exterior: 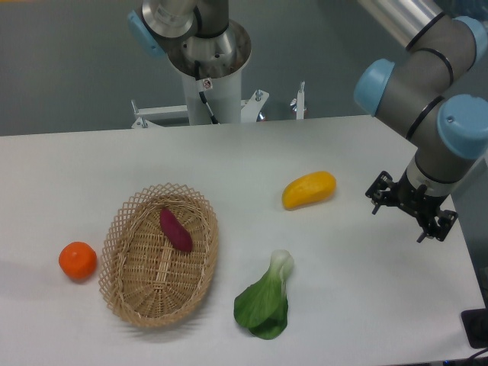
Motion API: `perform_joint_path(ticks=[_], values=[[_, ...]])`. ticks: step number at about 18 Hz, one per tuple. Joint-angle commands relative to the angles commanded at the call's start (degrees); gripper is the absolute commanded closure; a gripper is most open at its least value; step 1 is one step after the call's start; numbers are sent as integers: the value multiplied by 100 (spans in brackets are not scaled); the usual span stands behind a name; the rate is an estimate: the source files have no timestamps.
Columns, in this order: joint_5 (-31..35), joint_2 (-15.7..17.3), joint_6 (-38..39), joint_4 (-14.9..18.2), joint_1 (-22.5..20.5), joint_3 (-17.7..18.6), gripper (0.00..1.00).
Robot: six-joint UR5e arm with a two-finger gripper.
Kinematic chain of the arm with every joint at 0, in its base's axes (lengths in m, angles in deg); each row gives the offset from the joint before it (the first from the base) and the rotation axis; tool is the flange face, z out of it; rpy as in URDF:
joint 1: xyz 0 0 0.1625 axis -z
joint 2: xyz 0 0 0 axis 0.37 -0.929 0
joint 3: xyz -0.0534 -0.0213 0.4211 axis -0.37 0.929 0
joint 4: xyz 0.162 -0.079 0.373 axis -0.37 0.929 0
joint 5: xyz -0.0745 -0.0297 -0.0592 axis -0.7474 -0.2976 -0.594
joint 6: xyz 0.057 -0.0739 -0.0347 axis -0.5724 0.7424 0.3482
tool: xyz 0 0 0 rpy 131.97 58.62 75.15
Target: Pick up the mango from the table
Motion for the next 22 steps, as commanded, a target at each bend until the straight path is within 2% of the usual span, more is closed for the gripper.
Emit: perform_joint_path(ticks=[8,12,16,20,22], values=[[0,35,17,9,18,35,0],[-149,175,140,17,79,263,0],[-684,588,482,-44,149,938,0],[-668,773,624,-97,447,1449,0],[-572,948,563,-158,527,1835,0]])
